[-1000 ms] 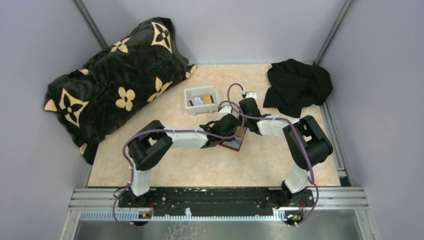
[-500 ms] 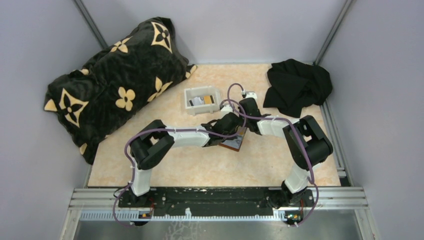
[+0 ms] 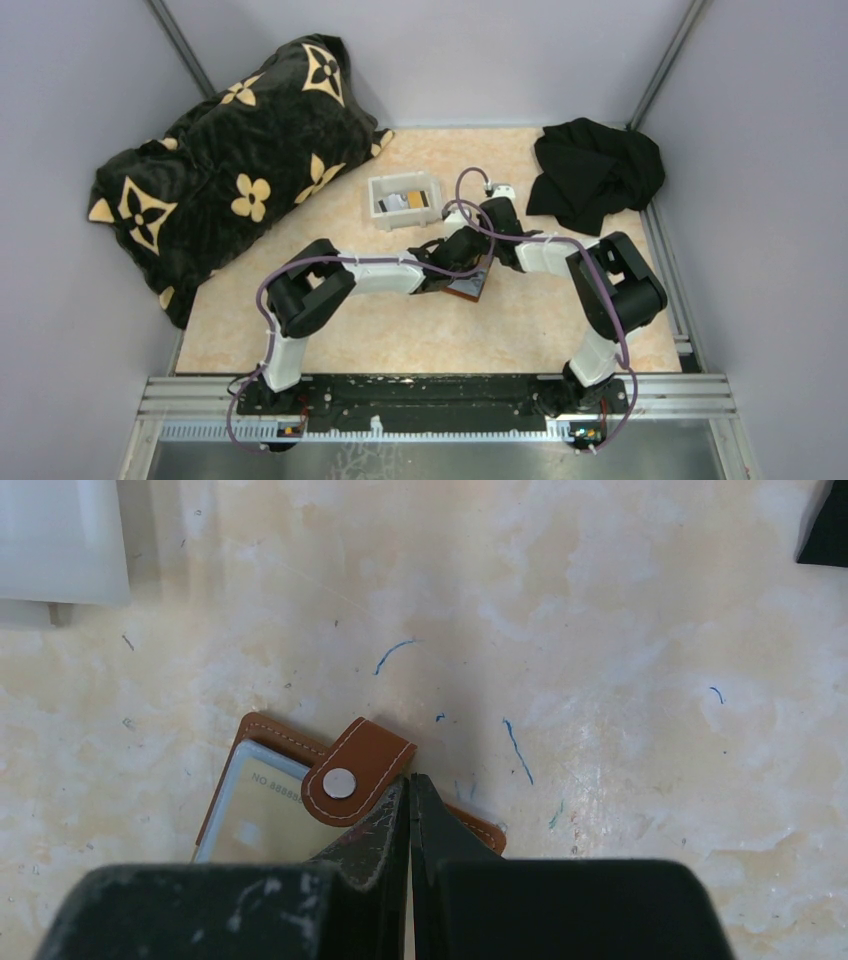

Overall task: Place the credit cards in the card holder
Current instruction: Insert the credit card into the card holder.

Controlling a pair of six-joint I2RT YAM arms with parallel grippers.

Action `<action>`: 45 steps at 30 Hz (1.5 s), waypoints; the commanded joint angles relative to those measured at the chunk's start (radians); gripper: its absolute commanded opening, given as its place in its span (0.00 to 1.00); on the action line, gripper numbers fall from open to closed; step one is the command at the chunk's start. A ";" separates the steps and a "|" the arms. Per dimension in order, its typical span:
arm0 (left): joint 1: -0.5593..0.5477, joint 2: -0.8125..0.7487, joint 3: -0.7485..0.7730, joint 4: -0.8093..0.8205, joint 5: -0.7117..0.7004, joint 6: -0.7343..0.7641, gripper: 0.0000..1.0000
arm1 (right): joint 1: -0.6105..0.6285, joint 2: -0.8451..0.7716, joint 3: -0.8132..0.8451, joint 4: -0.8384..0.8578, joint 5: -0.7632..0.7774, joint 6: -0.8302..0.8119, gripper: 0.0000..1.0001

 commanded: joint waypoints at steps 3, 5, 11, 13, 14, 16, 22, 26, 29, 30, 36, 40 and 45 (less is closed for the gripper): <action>0.006 -0.002 -0.015 -0.035 -0.064 -0.010 0.06 | 0.012 0.044 -0.080 -0.154 -0.054 0.030 0.00; 0.007 -0.023 -0.026 -0.034 -0.069 -0.007 0.11 | 0.012 0.047 -0.083 -0.153 -0.054 0.036 0.00; 0.007 -0.158 -0.075 -0.028 -0.104 -0.001 0.32 | 0.012 0.053 -0.077 -0.157 -0.048 0.041 0.00; 0.007 -0.198 -0.090 -0.026 -0.104 -0.002 0.36 | 0.012 0.056 -0.074 -0.155 -0.048 0.043 0.00; 0.007 -0.213 -0.098 -0.029 -0.098 -0.006 0.37 | 0.012 0.056 -0.073 -0.153 -0.048 0.044 0.00; 0.005 -0.244 -0.109 -0.049 -0.079 -0.020 0.39 | 0.012 0.059 -0.071 -0.153 -0.046 0.045 0.00; -0.005 -0.323 -0.233 -0.111 0.045 -0.147 0.41 | 0.012 0.047 -0.066 -0.153 -0.042 0.049 0.00; -0.024 -0.371 -0.348 -0.103 0.101 -0.228 0.41 | 0.012 0.028 -0.074 -0.143 -0.036 0.062 0.00; -0.042 -0.395 -0.394 -0.110 0.106 -0.254 0.41 | 0.012 0.016 -0.073 -0.148 -0.033 0.070 0.00; -0.047 -0.399 -0.403 -0.113 0.102 -0.260 0.41 | 0.012 0.013 -0.074 -0.149 -0.031 0.070 0.00; -0.053 -0.364 -0.419 -0.106 0.114 -0.283 0.41 | 0.018 0.006 -0.072 -0.154 -0.054 0.070 0.00; -0.052 -0.299 -0.371 -0.125 0.099 -0.272 0.41 | 0.023 0.016 -0.051 -0.197 -0.050 0.092 0.00; -0.052 -0.227 -0.322 -0.158 0.076 -0.272 0.41 | 0.033 -0.024 -0.075 -0.198 -0.027 0.112 0.00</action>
